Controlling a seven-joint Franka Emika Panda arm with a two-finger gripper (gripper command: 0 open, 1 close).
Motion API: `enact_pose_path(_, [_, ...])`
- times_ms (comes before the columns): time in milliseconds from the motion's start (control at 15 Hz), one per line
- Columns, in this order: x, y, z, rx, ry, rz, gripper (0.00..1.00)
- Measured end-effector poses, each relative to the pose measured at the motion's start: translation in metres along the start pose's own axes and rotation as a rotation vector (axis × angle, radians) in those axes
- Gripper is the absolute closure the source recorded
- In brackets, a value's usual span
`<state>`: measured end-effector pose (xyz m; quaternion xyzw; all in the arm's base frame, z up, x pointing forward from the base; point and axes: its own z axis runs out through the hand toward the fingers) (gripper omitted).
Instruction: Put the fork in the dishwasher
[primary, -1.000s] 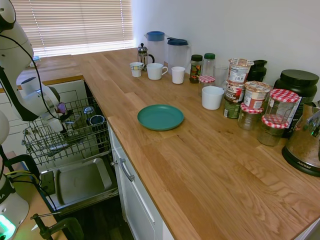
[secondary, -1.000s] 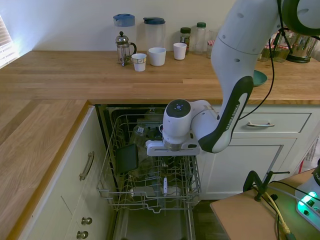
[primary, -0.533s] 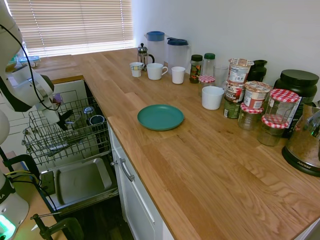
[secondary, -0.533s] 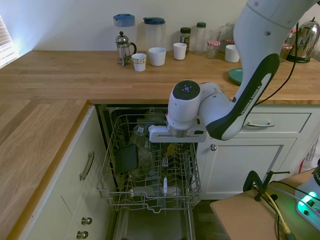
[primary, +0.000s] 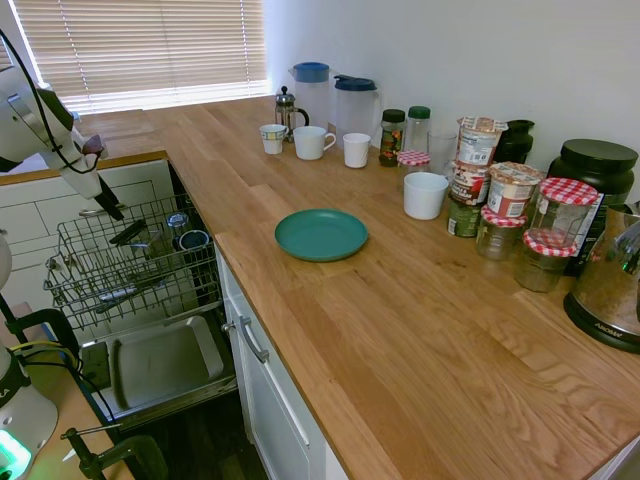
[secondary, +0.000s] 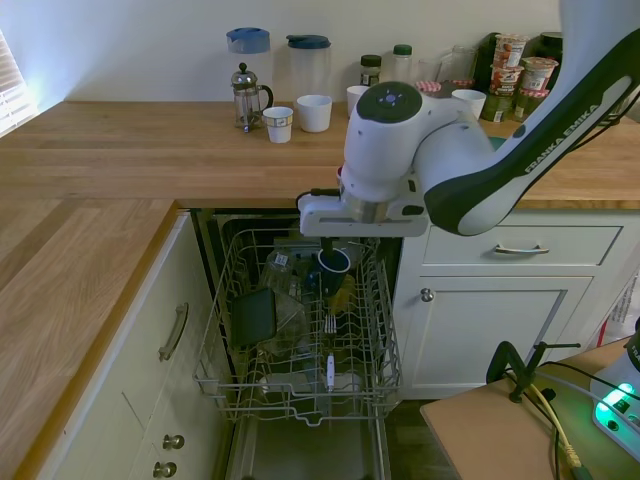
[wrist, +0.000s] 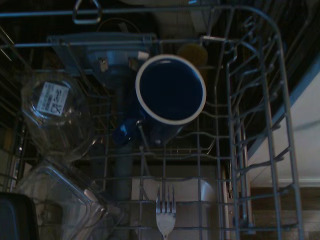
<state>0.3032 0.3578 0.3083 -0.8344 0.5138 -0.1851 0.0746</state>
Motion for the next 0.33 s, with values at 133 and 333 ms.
enact_pose_path(133, [0.015,0.0,-0.014,0.009,0.01,-0.028,0.0])
enact_pose_path(333, [0.034,0.008,-0.028,0.03,0.03,-0.097,0.0])
